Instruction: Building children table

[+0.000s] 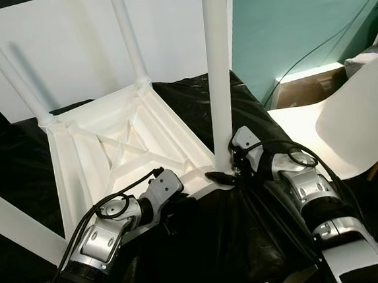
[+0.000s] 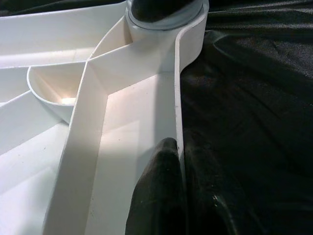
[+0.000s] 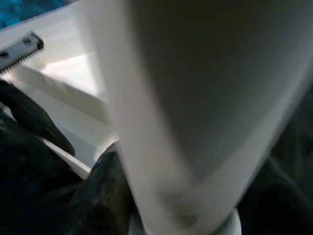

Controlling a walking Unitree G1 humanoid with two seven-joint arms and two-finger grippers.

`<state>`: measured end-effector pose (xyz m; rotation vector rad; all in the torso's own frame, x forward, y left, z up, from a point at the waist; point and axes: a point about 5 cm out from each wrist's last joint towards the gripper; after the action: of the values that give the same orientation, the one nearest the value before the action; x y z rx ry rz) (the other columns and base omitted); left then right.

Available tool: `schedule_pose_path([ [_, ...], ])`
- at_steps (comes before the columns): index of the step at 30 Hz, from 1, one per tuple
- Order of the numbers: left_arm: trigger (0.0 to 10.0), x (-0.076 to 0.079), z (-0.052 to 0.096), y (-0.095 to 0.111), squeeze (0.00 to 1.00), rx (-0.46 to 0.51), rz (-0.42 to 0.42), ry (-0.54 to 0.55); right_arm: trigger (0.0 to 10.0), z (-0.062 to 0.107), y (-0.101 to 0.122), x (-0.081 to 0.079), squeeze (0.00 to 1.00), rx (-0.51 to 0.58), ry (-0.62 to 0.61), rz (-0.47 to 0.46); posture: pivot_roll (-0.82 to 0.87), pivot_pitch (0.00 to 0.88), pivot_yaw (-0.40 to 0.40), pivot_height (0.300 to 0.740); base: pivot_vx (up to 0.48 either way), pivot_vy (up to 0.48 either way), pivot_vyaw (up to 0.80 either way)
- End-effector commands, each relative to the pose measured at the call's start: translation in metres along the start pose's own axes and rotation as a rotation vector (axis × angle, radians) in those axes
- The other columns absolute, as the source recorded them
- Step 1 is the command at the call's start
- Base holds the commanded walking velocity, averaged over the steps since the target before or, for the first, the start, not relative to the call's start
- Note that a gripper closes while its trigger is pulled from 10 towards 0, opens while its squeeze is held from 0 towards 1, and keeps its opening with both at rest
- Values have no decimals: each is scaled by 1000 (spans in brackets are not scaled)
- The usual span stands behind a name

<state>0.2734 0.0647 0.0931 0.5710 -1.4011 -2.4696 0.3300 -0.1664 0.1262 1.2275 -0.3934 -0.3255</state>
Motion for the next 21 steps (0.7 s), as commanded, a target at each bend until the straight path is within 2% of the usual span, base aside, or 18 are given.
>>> schedule_pose_path([
  [1, 10000, 16, -2, -47, 0, -179, 150, 44, 0, -13, -3, -15, 0, -39, 157, 32, 121, 0, 9, 740, 0, 0, 0],
  [5, 10000, 17, 0, -49, 0, -183, 155, 48, 0, -9, -7, -16, 0, -62, 185, 23, 123, 0, 8, 740, 0, 0, 0],
  [7, 10000, 17, 1, -50, 0, -186, 156, 51, 0, -3, -16, -25, 0, -55, 179, -22, 122, 0, 7, 740, 0, 0, 0],
  [9, 10000, 17, 1, -50, 0, -186, 156, 51, 0, -3, -16, -25, 0, -55, 179, -22, 122, 0, 7, 740, 0, 0, 0],
  [10, 10000, 18, 1, -50, 0, -187, 158, 51, 0, -11, -20, -38, 0, 88, -46, -86, 116, 0, 6, 740, 0, 0, 0],
  [11, 10000, 18, 1, -50, 0, -187, 158, 51, 0, -11, -20, -38, 0, 88, -46, -86, 116, 0, 6, 740, 0, 0, 0],
  [12, 10000, 18, 1, -50, 0, -188, 158, 50, 0, -13, -20, -40, 0, 142, -151, -109, 116, 0, 6, 740, 0, 0, 0],
  [13, 10000, 18, 0, -50, 0, -187, 157, 50, 0, -13, -19, -43, 0, 227, -308, -147, 114, 0, 8, 740, 0, 0, 0],
  [14, 10000, 17, 0, -49, 0, -186, 154, 47, 0, -12, -21, -54, 0, 317, -490, -211, 106, 0, 18, 740, 0, 0, 0],
  [16, 10000, 17, 0, -49, 0, -186, 154, 46, 0, -11, -22, -57, 0, 335, -532, -232, 106, 0, 18, 740, 0, 0, 0],
  [18, 10000, 17, -1, -49, 0, -189, 141, 32, 0, -16, -17, -64, 0, 408, -590, -268, 100, 0, 27, 740, 0, 0, 0],
  [21, 10000, 16, 0, -48, 0, -190, 138, 29, 0, -18, -16, -60, 0, 431, -645, -311, 97, 0, 36, 740, 0, 0, 0],
])
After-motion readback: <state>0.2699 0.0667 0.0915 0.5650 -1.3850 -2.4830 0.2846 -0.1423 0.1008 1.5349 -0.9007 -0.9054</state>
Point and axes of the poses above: a point about 5 cm out from each wrist's last joint towards the gripper, its own z axis pointing back from the gripper into the wrist, its own y axis along the axis of the wrist's last joint, x = y × z, and after that the axes turned 7 degrees about -z, right-handed
